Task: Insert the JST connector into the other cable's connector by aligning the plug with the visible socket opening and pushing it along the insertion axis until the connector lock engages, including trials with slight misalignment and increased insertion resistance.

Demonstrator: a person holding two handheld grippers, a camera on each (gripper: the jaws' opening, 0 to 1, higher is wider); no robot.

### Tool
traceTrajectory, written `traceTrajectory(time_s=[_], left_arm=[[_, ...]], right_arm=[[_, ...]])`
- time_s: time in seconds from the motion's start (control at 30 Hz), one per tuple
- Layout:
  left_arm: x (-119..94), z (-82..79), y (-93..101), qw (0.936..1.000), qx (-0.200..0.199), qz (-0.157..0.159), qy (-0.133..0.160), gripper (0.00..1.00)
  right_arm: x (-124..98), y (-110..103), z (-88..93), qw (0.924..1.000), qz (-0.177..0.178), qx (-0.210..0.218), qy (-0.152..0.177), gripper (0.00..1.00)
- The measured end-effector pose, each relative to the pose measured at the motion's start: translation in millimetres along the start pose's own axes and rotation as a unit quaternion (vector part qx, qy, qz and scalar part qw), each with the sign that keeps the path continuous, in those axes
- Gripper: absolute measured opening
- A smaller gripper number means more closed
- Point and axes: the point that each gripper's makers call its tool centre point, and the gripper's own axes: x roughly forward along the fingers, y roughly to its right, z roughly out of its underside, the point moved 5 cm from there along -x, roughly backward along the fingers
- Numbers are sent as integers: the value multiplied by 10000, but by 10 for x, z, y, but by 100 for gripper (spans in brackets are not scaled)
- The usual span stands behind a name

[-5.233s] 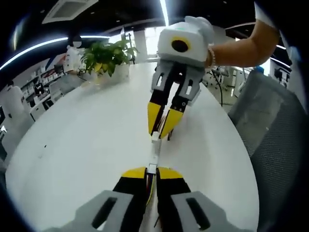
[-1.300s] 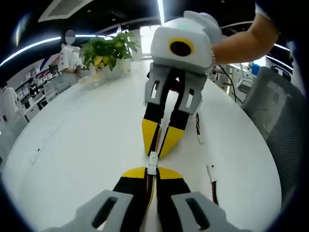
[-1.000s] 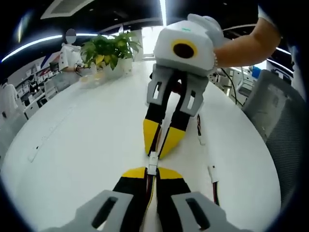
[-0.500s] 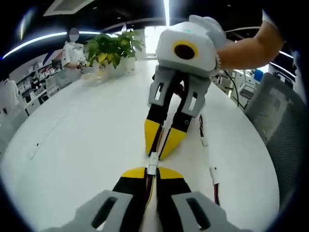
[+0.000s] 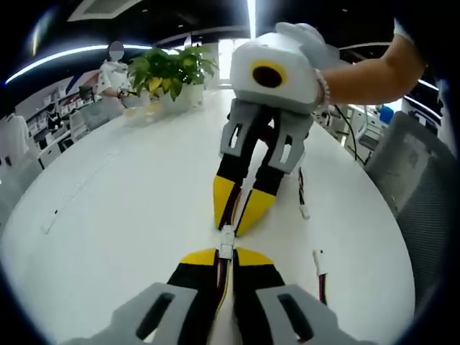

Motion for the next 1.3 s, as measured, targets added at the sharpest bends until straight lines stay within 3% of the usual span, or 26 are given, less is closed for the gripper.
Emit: traceTrajectory(time_s=[0.07,0.9,1.07,1.3], left_arm=[[2,-4,3,10000,-1,-14,-10,2],[-15,33,17,9995,-212,-194,127,4],[-32,38,-19,9987,-266,-395,153,10],[-35,42,-5,9977,-498,-428,165,15]], right_arm=[[1,-10,-9,9998,-4,-173,-41,6],[5,-37,-6,9994,94,-333,-98,7],[0,-28,-9,9993,169,-321,-103,9],[-4,-16,-24,9987,291,-377,-162,12]])
